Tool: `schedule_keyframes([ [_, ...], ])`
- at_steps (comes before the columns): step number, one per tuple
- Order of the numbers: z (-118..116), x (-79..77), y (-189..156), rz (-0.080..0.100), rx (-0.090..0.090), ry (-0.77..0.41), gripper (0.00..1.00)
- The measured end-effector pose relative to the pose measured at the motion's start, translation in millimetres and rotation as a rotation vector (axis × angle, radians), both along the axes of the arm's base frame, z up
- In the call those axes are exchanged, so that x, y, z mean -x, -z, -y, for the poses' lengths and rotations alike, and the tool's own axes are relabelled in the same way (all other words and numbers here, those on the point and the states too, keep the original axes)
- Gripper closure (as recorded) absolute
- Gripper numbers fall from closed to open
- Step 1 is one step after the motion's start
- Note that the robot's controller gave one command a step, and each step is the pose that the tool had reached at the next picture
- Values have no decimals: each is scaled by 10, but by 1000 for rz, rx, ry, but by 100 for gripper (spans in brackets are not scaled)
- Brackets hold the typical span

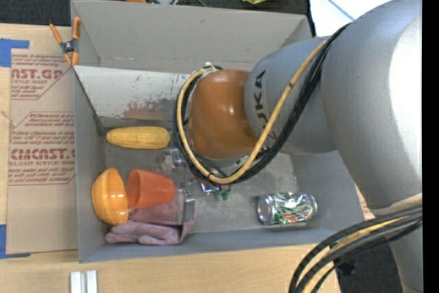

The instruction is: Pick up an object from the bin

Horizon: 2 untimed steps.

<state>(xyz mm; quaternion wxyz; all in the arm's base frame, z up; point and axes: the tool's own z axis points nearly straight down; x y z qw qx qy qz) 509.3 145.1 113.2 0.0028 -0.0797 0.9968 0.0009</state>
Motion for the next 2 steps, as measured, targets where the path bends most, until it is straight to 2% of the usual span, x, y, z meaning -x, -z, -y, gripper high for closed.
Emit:
schedule_keyframes([
  [1,-168,-401,-333,7,-3,7,0],
  [2,300,-217,214,-2,2,-150,0],
])
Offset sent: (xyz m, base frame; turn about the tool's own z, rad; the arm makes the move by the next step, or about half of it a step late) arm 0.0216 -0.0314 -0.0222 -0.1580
